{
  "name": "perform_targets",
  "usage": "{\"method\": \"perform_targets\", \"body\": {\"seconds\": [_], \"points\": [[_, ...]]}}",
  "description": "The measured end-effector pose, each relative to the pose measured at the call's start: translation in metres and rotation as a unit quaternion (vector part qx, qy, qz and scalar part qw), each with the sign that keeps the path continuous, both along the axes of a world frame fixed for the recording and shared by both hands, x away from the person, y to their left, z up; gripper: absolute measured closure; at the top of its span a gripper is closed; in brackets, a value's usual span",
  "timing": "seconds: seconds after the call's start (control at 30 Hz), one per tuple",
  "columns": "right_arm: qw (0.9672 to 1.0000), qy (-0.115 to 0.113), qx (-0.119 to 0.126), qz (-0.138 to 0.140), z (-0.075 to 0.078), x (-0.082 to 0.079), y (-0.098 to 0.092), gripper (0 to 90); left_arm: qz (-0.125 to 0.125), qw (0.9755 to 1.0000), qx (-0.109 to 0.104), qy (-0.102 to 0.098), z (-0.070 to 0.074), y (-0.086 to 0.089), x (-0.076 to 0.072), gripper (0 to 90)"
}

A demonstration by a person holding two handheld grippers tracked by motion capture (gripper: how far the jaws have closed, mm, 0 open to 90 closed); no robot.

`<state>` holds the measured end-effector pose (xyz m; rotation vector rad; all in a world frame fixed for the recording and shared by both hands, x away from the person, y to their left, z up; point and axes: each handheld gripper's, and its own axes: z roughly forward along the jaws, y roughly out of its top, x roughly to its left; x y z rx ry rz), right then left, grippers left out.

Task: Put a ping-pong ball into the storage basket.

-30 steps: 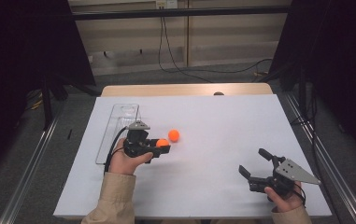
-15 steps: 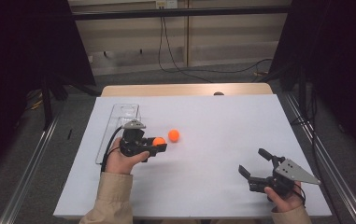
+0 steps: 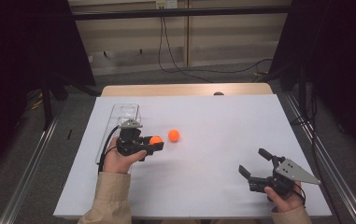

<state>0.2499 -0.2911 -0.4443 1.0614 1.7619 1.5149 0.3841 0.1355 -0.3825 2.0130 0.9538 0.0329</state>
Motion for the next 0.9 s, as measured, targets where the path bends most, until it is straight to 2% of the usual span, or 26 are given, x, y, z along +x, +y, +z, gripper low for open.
{"method": "perform_targets", "body": {"seconds": [0.9], "points": [[1.0,0.0,0.0,0.001,0.0,0.0,0.0,5.0,0.016,0.9999,0.002,-0.006,0.003,0.013,0.002,50.9]]}}
